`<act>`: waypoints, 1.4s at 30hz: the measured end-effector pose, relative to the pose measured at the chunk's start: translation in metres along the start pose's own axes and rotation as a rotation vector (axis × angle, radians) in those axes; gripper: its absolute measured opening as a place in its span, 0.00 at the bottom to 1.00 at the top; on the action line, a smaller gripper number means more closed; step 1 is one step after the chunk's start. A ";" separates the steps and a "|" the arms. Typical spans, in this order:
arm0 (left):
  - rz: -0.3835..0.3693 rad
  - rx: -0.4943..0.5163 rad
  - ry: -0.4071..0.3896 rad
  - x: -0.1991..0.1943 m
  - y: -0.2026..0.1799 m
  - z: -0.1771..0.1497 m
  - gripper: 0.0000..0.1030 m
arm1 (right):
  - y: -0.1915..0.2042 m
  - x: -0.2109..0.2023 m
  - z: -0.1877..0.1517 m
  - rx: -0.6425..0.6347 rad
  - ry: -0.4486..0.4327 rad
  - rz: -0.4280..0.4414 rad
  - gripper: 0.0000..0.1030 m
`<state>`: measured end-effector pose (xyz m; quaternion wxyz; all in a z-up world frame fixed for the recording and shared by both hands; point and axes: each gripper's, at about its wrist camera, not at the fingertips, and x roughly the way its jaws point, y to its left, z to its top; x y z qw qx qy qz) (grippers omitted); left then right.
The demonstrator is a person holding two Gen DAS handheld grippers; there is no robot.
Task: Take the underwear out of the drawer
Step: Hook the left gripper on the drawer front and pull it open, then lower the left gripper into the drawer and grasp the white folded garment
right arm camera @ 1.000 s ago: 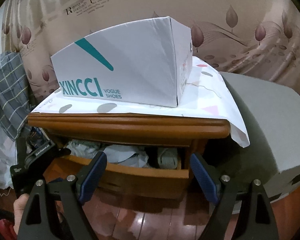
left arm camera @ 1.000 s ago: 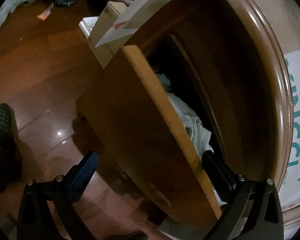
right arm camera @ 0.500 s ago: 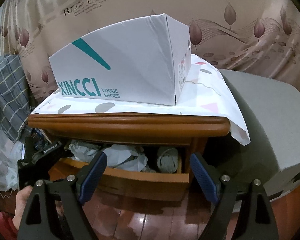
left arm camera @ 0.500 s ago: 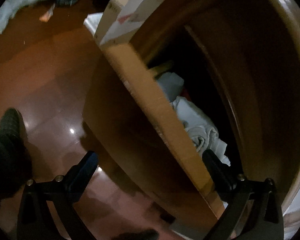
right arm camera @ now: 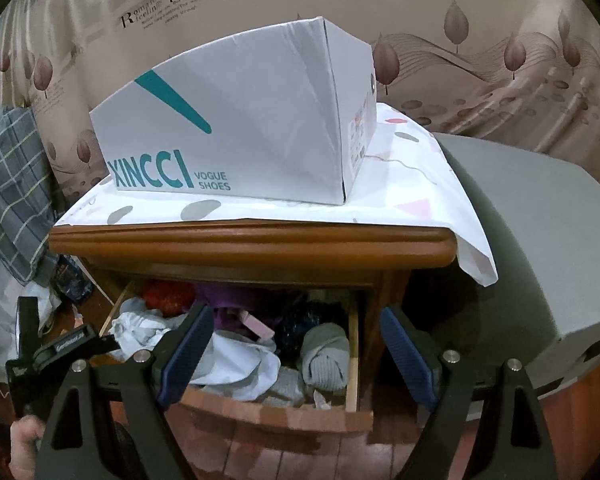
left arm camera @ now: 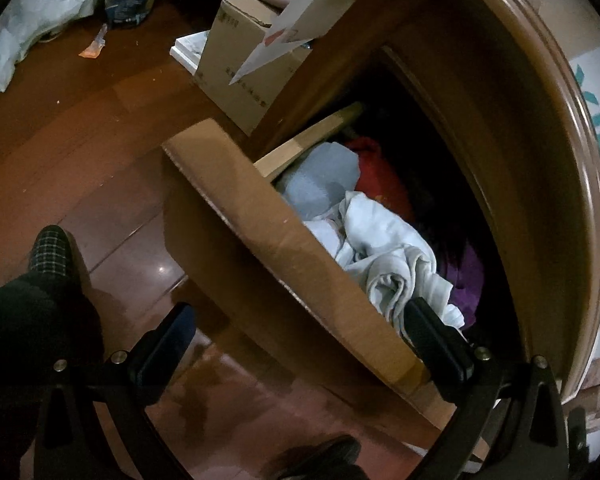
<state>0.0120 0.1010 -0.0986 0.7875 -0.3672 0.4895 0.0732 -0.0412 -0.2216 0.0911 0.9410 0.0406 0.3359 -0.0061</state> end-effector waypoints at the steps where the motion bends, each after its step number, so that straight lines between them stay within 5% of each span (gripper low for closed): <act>1: -0.002 0.002 0.005 -0.001 0.002 -0.001 1.00 | 0.000 0.000 0.000 0.002 0.002 -0.001 0.85; 26: 0.061 0.080 0.075 -0.031 0.028 -0.034 1.00 | 0.003 0.017 -0.006 -0.027 0.097 -0.023 0.85; 36: 0.216 0.298 -0.077 -0.060 -0.004 -0.045 0.97 | 0.005 0.017 -0.005 -0.037 0.108 -0.006 0.85; 42: 0.206 0.450 -0.149 -0.101 -0.031 -0.055 0.98 | 0.001 0.015 -0.004 -0.024 0.112 0.000 0.85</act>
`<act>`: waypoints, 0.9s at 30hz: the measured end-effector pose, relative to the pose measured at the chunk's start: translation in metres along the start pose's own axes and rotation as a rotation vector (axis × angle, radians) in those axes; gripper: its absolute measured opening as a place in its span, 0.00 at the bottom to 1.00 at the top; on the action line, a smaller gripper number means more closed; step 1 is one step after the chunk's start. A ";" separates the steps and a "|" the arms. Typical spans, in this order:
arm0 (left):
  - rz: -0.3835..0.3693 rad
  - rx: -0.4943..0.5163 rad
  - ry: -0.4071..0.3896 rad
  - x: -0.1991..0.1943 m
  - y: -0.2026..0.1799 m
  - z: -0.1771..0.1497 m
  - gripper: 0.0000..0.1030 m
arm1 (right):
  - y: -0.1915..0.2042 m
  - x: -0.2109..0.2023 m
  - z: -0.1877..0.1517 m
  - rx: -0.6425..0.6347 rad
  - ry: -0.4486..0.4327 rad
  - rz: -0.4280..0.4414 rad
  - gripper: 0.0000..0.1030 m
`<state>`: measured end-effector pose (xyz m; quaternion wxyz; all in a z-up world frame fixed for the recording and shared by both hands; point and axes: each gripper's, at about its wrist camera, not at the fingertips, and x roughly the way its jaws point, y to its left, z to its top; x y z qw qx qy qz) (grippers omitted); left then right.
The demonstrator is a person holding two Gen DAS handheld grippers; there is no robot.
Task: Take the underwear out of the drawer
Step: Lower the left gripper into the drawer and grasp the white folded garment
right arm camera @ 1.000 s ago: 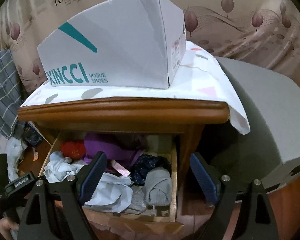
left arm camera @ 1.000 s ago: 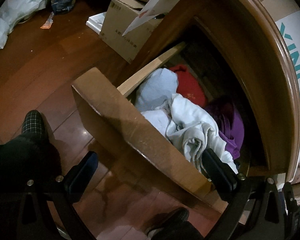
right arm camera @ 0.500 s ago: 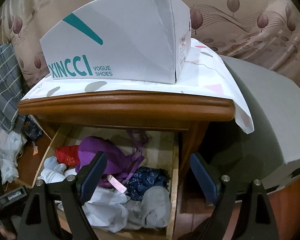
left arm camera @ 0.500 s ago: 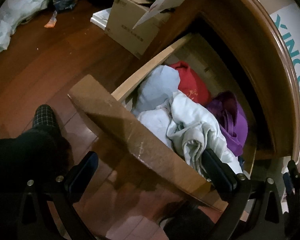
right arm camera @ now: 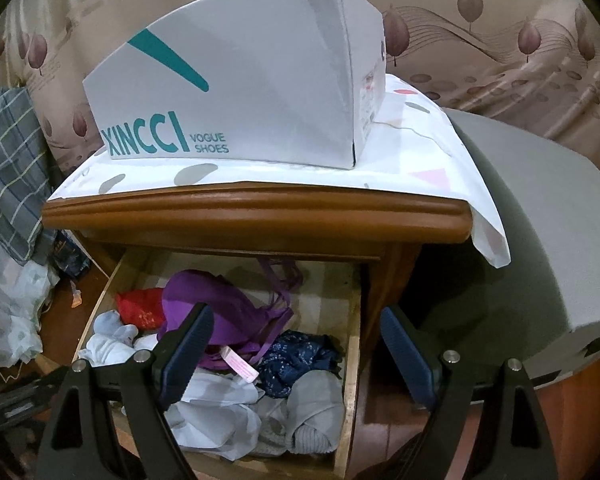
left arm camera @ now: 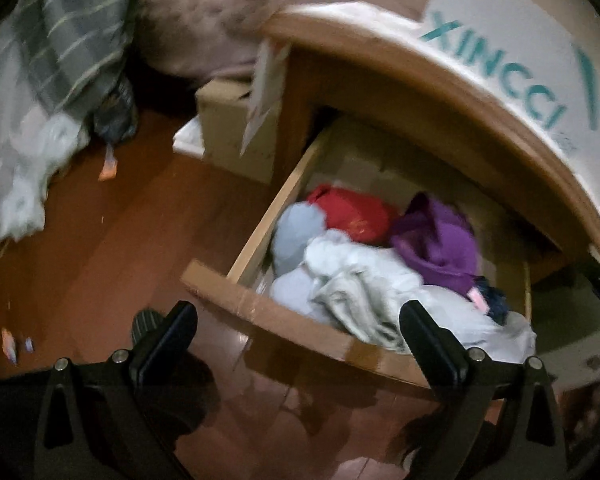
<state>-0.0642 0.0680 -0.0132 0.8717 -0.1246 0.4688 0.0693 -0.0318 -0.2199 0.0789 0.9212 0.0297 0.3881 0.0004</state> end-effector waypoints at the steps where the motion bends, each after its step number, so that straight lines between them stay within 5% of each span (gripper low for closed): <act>1: -0.005 0.025 -0.004 -0.003 -0.004 0.004 0.98 | 0.000 0.000 0.000 0.002 0.000 0.000 0.85; 5: -0.037 0.135 -0.014 -0.004 -0.025 0.027 0.98 | -0.002 -0.003 0.001 0.004 -0.005 0.002 0.85; 10: -0.100 0.200 0.091 0.021 -0.043 0.043 0.98 | -0.008 0.001 0.001 0.008 0.020 0.019 0.85; 27: -0.126 0.193 0.321 0.084 -0.058 0.048 0.96 | -0.003 0.015 -0.008 -0.054 0.104 -0.004 0.85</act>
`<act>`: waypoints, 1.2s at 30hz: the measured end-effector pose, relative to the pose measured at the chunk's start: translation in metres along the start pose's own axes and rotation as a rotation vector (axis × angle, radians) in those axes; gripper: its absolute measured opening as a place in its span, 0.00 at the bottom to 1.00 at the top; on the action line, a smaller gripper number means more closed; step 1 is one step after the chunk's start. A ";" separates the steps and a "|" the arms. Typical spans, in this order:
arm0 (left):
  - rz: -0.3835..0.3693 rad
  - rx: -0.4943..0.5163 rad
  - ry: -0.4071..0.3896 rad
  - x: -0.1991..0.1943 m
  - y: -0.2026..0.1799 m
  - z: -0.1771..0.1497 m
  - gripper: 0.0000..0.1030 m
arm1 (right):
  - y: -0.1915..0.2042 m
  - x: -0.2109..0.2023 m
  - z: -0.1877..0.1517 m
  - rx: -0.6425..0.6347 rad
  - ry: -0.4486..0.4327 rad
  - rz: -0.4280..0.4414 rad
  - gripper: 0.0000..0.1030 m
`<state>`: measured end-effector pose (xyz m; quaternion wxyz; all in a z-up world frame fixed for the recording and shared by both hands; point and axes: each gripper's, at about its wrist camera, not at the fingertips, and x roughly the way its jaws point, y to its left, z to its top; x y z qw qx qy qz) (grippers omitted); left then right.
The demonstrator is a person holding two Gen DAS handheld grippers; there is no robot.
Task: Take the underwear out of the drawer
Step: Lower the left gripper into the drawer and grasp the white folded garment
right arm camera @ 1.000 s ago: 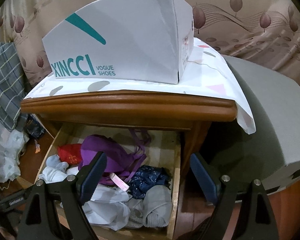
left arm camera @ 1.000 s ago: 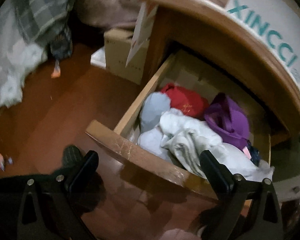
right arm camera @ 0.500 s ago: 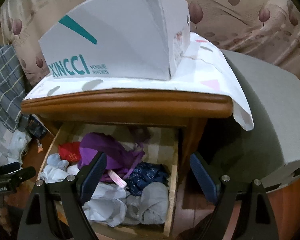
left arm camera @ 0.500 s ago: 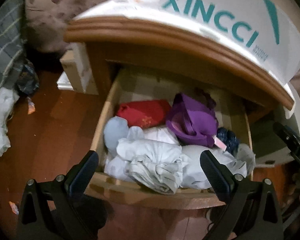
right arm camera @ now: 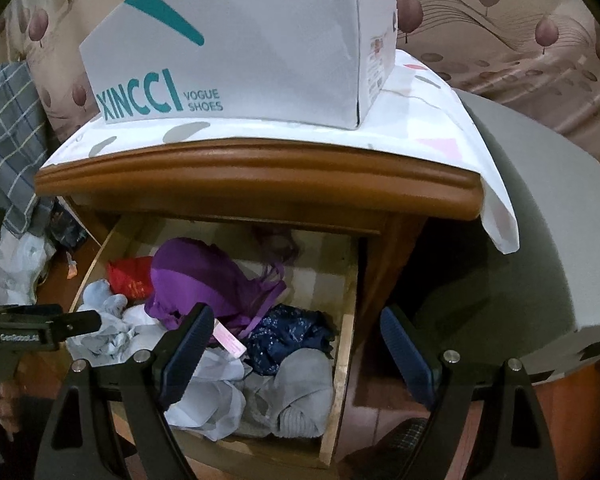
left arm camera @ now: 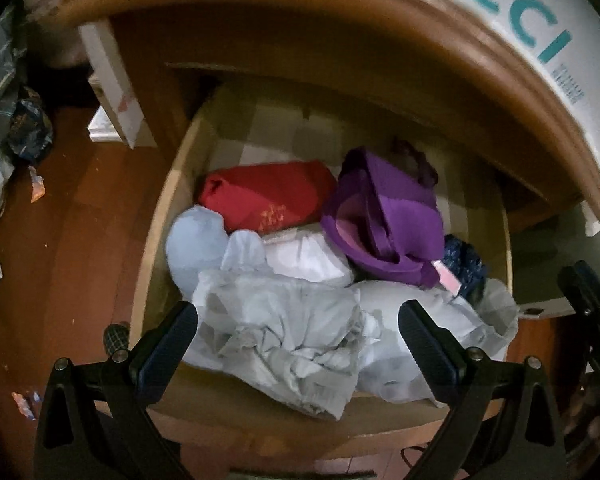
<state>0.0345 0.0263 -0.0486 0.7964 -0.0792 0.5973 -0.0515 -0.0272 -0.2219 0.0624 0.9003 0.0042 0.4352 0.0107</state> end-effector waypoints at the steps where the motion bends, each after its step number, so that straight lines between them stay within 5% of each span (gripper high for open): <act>1: -0.011 -0.008 0.023 0.005 0.000 0.001 0.96 | 0.000 0.001 0.000 0.001 0.005 0.000 0.85; 9: 0.010 -0.029 0.095 0.027 0.001 0.002 0.86 | 0.000 0.001 0.001 -0.003 0.012 0.000 0.85; 16: 0.107 0.031 0.093 0.028 -0.009 -0.002 0.65 | 0.000 0.003 0.002 0.001 0.029 0.000 0.85; 25: 0.026 -0.025 0.062 0.009 0.004 -0.003 0.47 | -0.002 0.009 0.001 0.022 0.057 0.029 0.85; 36: -0.004 0.052 -0.147 -0.039 -0.006 -0.002 0.46 | -0.008 0.009 0.000 0.026 0.083 0.034 0.85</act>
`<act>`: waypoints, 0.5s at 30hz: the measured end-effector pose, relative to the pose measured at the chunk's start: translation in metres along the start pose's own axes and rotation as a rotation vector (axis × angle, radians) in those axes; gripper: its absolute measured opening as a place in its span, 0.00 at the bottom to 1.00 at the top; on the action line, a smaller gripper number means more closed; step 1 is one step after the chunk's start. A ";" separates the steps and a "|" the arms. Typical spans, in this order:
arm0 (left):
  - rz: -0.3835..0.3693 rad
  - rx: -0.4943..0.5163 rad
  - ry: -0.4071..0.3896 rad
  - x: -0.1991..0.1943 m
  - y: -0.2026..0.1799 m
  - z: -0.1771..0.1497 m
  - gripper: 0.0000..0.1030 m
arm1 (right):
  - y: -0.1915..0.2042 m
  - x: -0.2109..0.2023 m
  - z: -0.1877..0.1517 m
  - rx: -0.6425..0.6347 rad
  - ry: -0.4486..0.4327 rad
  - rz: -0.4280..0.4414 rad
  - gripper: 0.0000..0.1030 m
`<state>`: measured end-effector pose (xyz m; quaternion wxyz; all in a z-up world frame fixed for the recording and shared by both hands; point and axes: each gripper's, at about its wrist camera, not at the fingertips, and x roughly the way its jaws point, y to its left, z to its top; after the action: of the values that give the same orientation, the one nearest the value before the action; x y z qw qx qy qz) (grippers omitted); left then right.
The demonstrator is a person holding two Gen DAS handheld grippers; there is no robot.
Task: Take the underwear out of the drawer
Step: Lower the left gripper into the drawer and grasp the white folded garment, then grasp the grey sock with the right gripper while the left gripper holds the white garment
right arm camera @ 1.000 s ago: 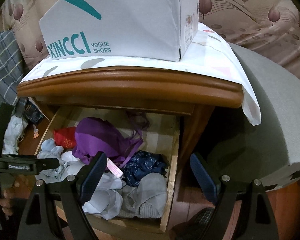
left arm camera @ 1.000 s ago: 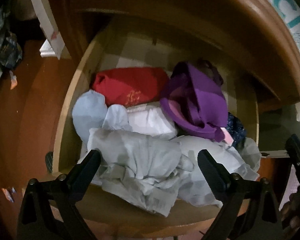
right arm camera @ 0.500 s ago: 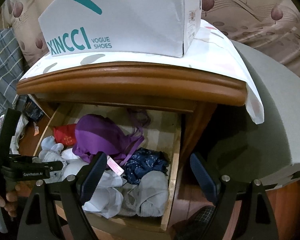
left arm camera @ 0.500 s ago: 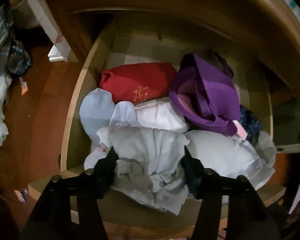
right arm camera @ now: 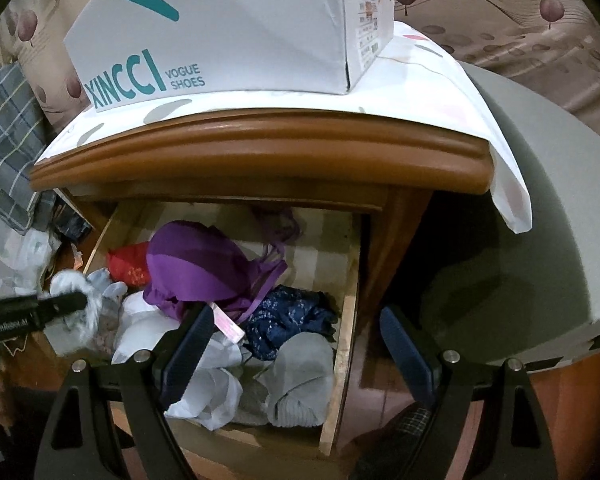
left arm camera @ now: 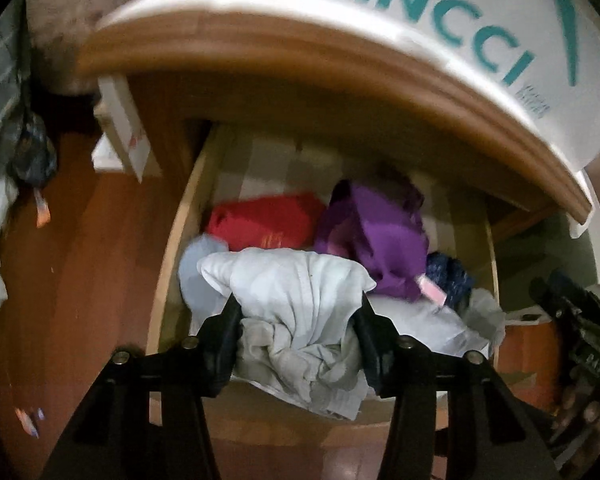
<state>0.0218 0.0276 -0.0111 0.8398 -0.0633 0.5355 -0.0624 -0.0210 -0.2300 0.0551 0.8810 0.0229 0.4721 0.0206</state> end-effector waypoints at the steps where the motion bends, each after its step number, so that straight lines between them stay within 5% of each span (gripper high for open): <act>1: -0.005 0.013 -0.016 -0.003 -0.002 0.002 0.46 | -0.001 -0.001 -0.002 -0.007 -0.005 0.011 0.85; 7: -0.050 0.068 -0.101 -0.017 -0.003 0.011 0.46 | -0.001 0.002 -0.005 -0.045 0.058 0.010 0.85; 13: -0.024 0.049 -0.134 -0.029 0.009 0.011 0.47 | 0.022 0.011 -0.017 -0.237 0.174 -0.050 0.84; 15: -0.028 0.029 -0.150 -0.034 0.013 0.014 0.47 | 0.029 0.017 -0.021 -0.317 0.198 -0.081 0.77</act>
<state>0.0204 0.0464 0.0224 0.8776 -0.0631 0.4690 -0.0769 -0.0298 -0.1998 0.0308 0.8230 -0.1371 0.5478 0.0615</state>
